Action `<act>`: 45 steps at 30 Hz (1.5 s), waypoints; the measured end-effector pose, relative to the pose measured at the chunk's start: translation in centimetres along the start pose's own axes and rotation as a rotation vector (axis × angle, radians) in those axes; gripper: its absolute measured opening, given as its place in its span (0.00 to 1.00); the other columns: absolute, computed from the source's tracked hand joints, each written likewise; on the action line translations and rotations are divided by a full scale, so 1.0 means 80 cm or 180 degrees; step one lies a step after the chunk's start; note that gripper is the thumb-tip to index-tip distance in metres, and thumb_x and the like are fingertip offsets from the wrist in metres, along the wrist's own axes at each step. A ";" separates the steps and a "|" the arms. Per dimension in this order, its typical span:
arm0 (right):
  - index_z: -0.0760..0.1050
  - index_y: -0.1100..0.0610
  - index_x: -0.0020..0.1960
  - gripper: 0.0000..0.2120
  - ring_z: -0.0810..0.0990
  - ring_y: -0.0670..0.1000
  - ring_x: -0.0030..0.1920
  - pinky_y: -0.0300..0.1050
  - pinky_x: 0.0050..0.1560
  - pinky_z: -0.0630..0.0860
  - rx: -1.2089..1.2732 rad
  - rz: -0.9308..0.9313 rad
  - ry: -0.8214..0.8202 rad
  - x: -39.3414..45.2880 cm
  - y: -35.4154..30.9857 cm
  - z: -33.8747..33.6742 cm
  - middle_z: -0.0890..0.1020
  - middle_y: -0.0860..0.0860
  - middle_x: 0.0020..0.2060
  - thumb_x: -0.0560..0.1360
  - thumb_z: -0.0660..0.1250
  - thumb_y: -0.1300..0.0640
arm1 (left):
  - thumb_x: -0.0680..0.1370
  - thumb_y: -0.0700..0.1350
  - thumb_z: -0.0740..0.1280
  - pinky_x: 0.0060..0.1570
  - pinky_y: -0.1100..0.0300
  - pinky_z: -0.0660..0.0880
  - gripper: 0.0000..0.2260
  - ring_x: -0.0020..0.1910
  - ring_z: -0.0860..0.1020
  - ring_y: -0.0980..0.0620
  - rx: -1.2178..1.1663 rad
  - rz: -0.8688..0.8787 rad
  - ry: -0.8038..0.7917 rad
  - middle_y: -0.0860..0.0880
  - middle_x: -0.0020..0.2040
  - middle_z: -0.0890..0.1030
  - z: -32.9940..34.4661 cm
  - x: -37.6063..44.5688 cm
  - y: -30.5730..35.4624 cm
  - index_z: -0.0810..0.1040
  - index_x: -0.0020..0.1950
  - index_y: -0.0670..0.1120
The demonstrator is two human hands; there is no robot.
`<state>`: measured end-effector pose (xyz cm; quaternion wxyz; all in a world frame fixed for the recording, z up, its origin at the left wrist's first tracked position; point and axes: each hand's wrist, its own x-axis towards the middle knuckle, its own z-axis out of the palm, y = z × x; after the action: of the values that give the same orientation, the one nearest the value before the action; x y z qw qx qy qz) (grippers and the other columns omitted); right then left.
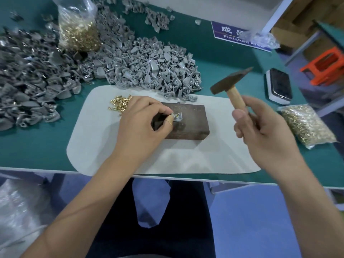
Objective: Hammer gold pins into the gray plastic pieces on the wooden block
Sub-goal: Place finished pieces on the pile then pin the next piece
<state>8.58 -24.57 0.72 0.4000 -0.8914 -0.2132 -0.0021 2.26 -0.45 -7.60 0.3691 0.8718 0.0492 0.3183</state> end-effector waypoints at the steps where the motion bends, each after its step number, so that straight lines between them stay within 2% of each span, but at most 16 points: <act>1: 0.76 0.38 0.58 0.07 0.75 0.44 0.34 0.34 0.36 0.70 0.0068 -0.0077 -0.0224 -0.004 -0.006 0.004 0.78 0.43 0.33 0.85 0.62 0.49 | 0.75 0.44 0.74 0.55 0.56 0.71 0.03 0.53 0.75 0.50 -0.0016 -0.0001 0.0006 0.53 0.47 0.80 0.000 0.000 0.000 0.85 0.48 0.49; 3: 0.77 0.44 0.57 0.07 0.73 0.44 0.33 0.38 0.35 0.69 0.0006 -0.0122 -0.0549 -0.009 -0.013 0.016 0.77 0.43 0.33 0.85 0.60 0.51 | 0.75 0.45 0.74 0.54 0.56 0.72 0.03 0.53 0.75 0.50 -0.0052 -0.0007 0.0004 0.54 0.46 0.80 -0.001 0.001 -0.001 0.85 0.48 0.50; 5: 0.77 0.47 0.55 0.08 0.71 0.44 0.32 0.35 0.32 0.66 -0.0132 -0.0074 -0.0597 -0.009 -0.016 0.026 0.76 0.41 0.32 0.85 0.59 0.50 | 0.75 0.45 0.74 0.54 0.57 0.72 0.03 0.53 0.75 0.51 -0.0079 -0.0032 0.0003 0.55 0.46 0.80 -0.001 0.001 -0.002 0.85 0.47 0.51; 9: 0.75 0.39 0.61 0.11 0.72 0.44 0.33 0.43 0.36 0.66 -0.0439 -0.0060 -0.0550 -0.005 -0.018 0.033 0.76 0.35 0.32 0.85 0.55 0.44 | 0.75 0.46 0.76 0.56 0.58 0.71 0.02 0.53 0.75 0.51 -0.0293 -0.0133 -0.0057 0.55 0.46 0.80 -0.003 0.002 -0.005 0.86 0.47 0.52; 13: 0.70 0.30 0.66 0.14 0.75 0.45 0.41 0.50 0.43 0.75 -0.0800 -0.0141 -0.0559 -0.001 -0.025 0.035 0.75 0.27 0.36 0.84 0.51 0.39 | 0.76 0.48 0.76 0.58 0.62 0.68 0.02 0.55 0.75 0.51 -0.0447 -0.0222 -0.0132 0.54 0.47 0.81 -0.004 0.002 -0.007 0.87 0.48 0.52; 17: 0.70 0.31 0.68 0.16 0.78 0.45 0.43 0.47 0.43 0.76 -0.0681 -0.0222 0.0032 -0.007 -0.031 0.044 0.77 0.30 0.40 0.83 0.50 0.37 | 0.75 0.48 0.76 0.59 0.64 0.67 0.02 0.55 0.75 0.51 -0.0461 -0.0245 -0.0149 0.55 0.47 0.81 -0.003 0.004 -0.006 0.86 0.46 0.52; 20: 0.70 0.33 0.71 0.16 0.78 0.49 0.43 0.50 0.46 0.77 -0.0726 -0.0121 -0.0051 -0.020 -0.028 0.063 0.82 0.36 0.43 0.85 0.53 0.40 | 0.75 0.49 0.77 0.58 0.66 0.65 0.02 0.56 0.74 0.52 -0.0475 -0.0308 -0.0181 0.56 0.47 0.81 -0.003 0.003 -0.006 0.86 0.46 0.54; 23: 0.70 0.29 0.67 0.16 0.74 0.47 0.37 0.48 0.40 0.74 -0.0769 -0.0052 -0.0087 -0.016 -0.024 0.056 0.77 0.33 0.35 0.83 0.51 0.37 | 0.75 0.50 0.76 0.58 0.65 0.66 0.02 0.57 0.74 0.51 -0.0417 -0.0328 -0.0201 0.57 0.47 0.81 -0.003 0.003 -0.007 0.86 0.46 0.54; 27: 0.71 0.30 0.67 0.16 0.79 0.42 0.42 0.41 0.42 0.74 -0.0569 -0.0205 0.0422 -0.012 -0.027 0.045 0.79 0.31 0.43 0.84 0.51 0.37 | 0.75 0.50 0.76 0.59 0.68 0.64 0.02 0.58 0.74 0.51 -0.0518 -0.0377 -0.0234 0.58 0.48 0.81 -0.002 0.004 -0.010 0.85 0.44 0.57; 30: 0.71 0.35 0.70 0.16 0.79 0.49 0.43 0.49 0.46 0.78 -0.0723 -0.0134 -0.0061 -0.017 -0.030 0.059 0.82 0.38 0.42 0.85 0.53 0.41 | 0.75 0.52 0.76 0.57 0.70 0.63 0.02 0.57 0.74 0.52 -0.0560 -0.0410 -0.0250 0.58 0.48 0.81 -0.003 0.004 -0.011 0.84 0.45 0.58; 32: 0.72 0.35 0.67 0.15 0.77 0.51 0.42 0.50 0.44 0.76 -0.0907 -0.0092 -0.0276 -0.012 -0.027 0.054 0.80 0.36 0.38 0.84 0.53 0.40 | 0.75 0.53 0.75 0.56 0.70 0.63 0.02 0.56 0.74 0.52 -0.0497 -0.0379 -0.0251 0.58 0.48 0.81 -0.003 0.004 -0.011 0.85 0.46 0.57; 34: 0.71 0.33 0.65 0.15 0.75 0.48 0.39 0.45 0.38 0.71 -0.1020 -0.0140 -0.0058 -0.004 -0.028 0.040 0.76 0.32 0.35 0.83 0.52 0.38 | 0.76 0.53 0.75 0.56 0.70 0.63 0.02 0.56 0.74 0.52 -0.0449 -0.0343 -0.0232 0.57 0.48 0.81 -0.002 0.003 -0.011 0.85 0.46 0.57; 37: 0.74 0.34 0.59 0.13 0.77 0.47 0.40 0.43 0.38 0.71 -0.0597 -0.0227 0.0340 -0.008 -0.030 0.036 0.78 0.36 0.38 0.84 0.51 0.39 | 0.76 0.52 0.75 0.56 0.71 0.62 0.02 0.56 0.74 0.53 -0.0494 -0.0344 -0.0245 0.58 0.48 0.81 -0.002 0.002 -0.010 0.84 0.45 0.59; 41: 0.71 0.33 0.67 0.17 0.78 0.53 0.42 0.51 0.43 0.76 -0.0989 -0.0017 -0.0271 -0.019 -0.033 0.050 0.83 0.42 0.43 0.83 0.51 0.38 | 0.76 0.52 0.75 0.56 0.70 0.63 0.01 0.56 0.74 0.52 -0.0431 -0.0321 -0.0223 0.57 0.48 0.81 -0.002 0.003 -0.010 0.85 0.46 0.57; 43: 0.67 0.30 0.65 0.15 0.77 0.52 0.42 0.46 0.38 0.73 -0.1225 -0.0131 -0.0002 -0.012 -0.029 0.037 0.81 0.38 0.41 0.82 0.48 0.34 | 0.76 0.52 0.75 0.56 0.71 0.63 0.01 0.56 0.74 0.53 -0.0411 -0.0296 -0.0195 0.58 0.48 0.81 -0.002 0.003 -0.009 0.85 0.46 0.58; 45: 0.69 0.31 0.63 0.15 0.76 0.48 0.39 0.44 0.37 0.73 -0.0828 -0.0209 0.0416 -0.007 -0.030 0.030 0.78 0.36 0.38 0.83 0.49 0.35 | 0.75 0.53 0.74 0.57 0.70 0.63 0.01 0.57 0.74 0.53 -0.0443 -0.0313 -0.0193 0.59 0.48 0.81 -0.002 0.003 -0.009 0.84 0.46 0.59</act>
<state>6.74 -21.69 0.69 0.2939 -0.9262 -0.2138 -0.1008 2.47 0.24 -7.86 0.4454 0.8498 0.0585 0.2759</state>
